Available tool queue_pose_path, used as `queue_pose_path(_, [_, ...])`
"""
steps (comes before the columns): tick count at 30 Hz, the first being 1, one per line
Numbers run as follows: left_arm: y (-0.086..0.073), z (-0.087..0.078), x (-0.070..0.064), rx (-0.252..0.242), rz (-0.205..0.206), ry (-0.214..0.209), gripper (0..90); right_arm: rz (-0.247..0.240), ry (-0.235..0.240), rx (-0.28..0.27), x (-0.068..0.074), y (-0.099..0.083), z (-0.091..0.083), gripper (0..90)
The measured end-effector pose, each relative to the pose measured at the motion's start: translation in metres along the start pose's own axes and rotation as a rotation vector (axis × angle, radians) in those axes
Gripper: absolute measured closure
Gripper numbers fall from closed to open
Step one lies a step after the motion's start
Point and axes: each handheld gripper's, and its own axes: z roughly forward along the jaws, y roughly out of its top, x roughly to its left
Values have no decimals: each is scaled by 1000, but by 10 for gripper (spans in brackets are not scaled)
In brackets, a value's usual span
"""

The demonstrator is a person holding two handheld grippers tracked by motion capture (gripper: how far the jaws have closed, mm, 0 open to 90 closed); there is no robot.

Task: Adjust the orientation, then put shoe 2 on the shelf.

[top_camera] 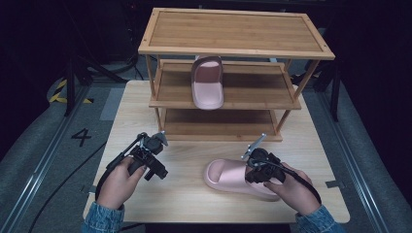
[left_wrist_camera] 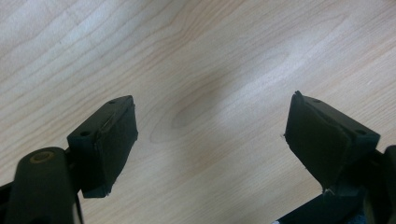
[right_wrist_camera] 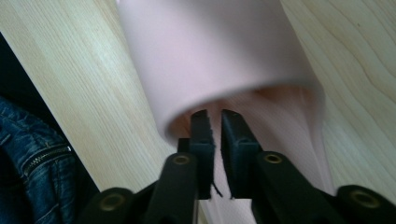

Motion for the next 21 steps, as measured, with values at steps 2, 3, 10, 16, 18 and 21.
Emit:
queue_pose_path(2, [3,0,0,3,8,13,175,8,-6,-10,-1,-4,-4,712])
queue_pose_path(3, [4,0,0,9,7,9,175,28,-11,-15,-2,-6,-9,692])
queue_pose_path(10, [7,2,1,29,7,26,174,-24,30,0,7,-8,-16,591])
queue_pose_path(16, [8,3,0,32,14,19,175,-60,60,34,13,-2,-3,557])
queue_pose_path(18, [8,3,0,32,13,22,174,-80,52,41,15,-1,2,557])
queue_pose_path(21, [8,5,0,37,8,16,175,-90,38,39,16,3,12,560])
